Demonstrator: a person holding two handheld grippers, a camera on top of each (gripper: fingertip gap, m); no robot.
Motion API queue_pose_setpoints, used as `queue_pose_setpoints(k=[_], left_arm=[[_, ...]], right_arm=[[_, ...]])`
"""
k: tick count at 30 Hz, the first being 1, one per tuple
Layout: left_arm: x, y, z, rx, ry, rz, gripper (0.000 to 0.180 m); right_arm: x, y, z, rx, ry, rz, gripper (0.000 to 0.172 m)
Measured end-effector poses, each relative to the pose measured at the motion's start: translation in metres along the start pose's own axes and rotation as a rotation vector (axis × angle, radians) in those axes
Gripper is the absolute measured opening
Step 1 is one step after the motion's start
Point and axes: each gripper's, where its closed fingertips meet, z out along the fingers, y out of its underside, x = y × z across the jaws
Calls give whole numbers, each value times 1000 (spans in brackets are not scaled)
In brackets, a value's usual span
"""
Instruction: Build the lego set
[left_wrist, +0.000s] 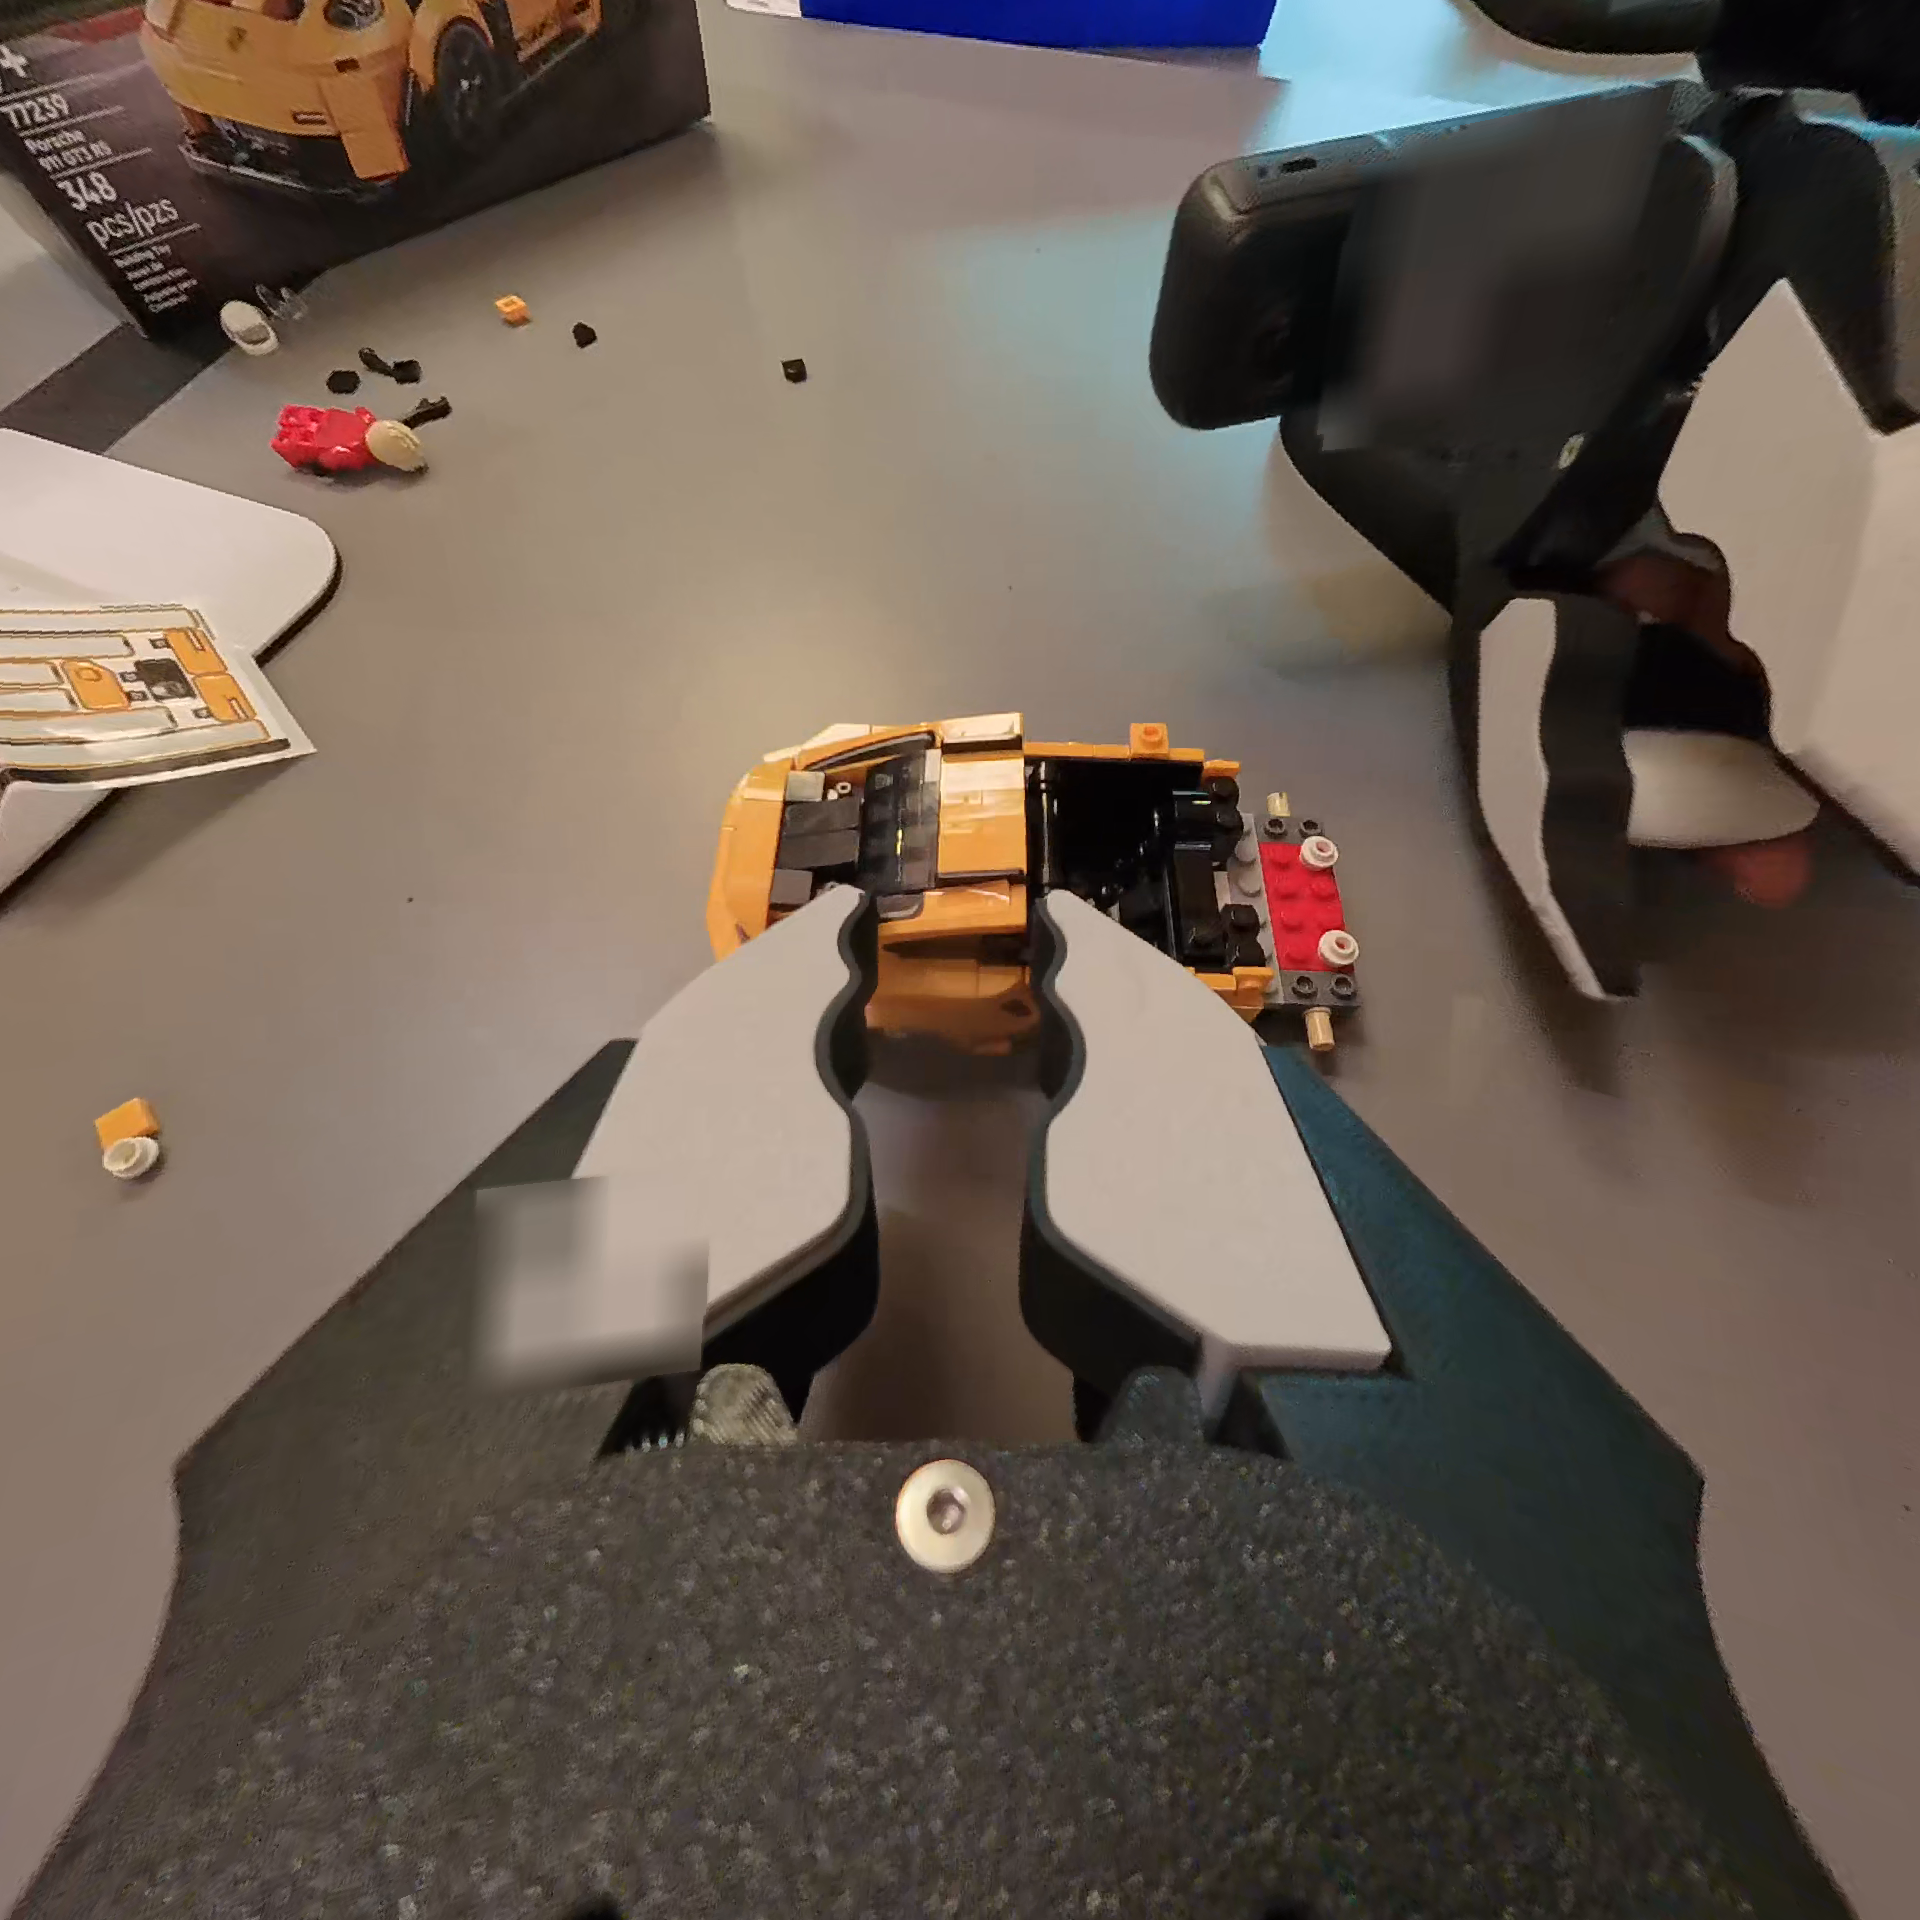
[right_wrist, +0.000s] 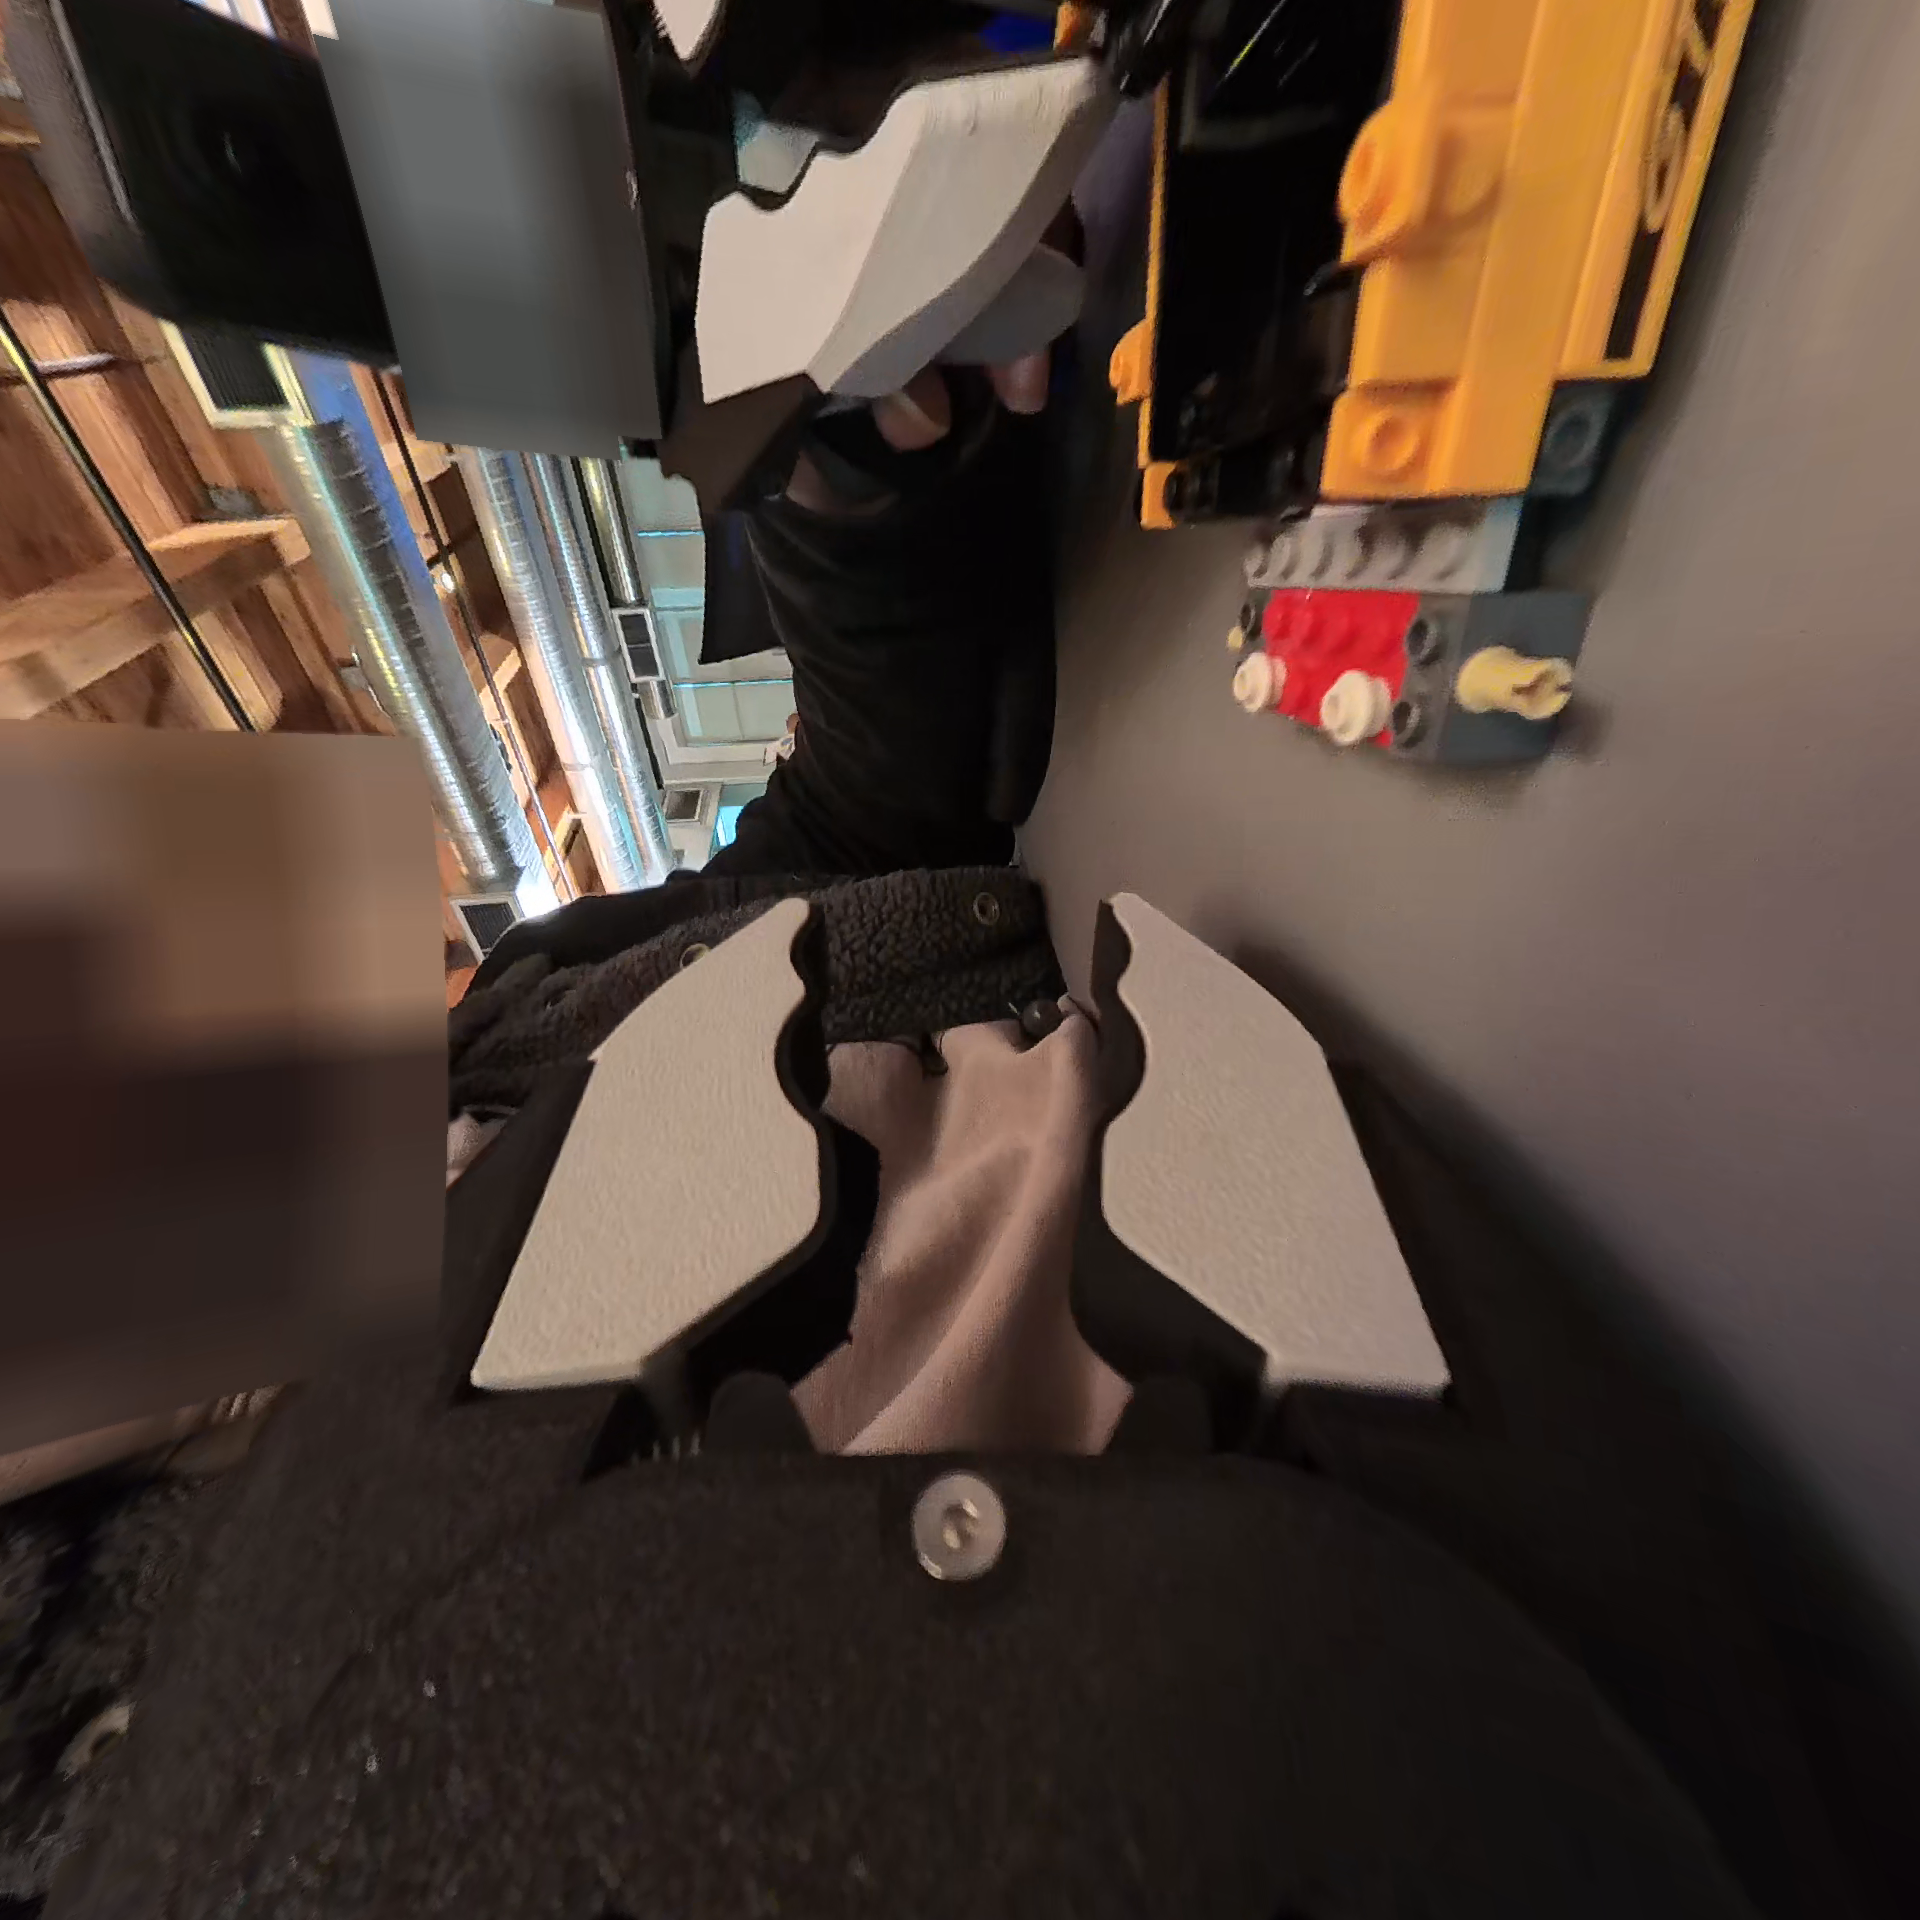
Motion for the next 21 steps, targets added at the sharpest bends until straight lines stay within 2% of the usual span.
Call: queue_pose_setpoints(k=[2, 4, 7, 10, 12, 13, 15, 18, 21], left_arm=[[0, 0, 0, 0, -4, 5, 27], [-1, 0, -1, -4, -11, 24, 29], [-4, -5, -12, 17, -30, 68, 28], [-2, -9, -29, 20, -8, 42, 22], [0, -7, -38, -5, 6, 18, 22], [2, -5, -42, -22, 7, 18, 22], [9, 3, -51, -66, 2, 34, 21], [28, 29, -59, -183, 48, 56, 20], [42, 60, -63, -310, 80, 83, 21]], right_arm=[[-6, 4, -1, 1, -27, -59, 43], [-16, 2, -5, 32, -38, -202, 36], [-30, -16, -16, 113, 137, -703, 22], [-57, -45, -37, 297, 424, -1316, 0], [-78, -58, -52, 451, 591, -1656, 0], [-79, -61, -54, 456, 658, -1747, 0], [-70, -68, -57, 431, 716, -1763, 0], [-60, -69, -59, 415, 653, -1651, 0], [-55, -66, -63, 387, 654, -1653, 3]])
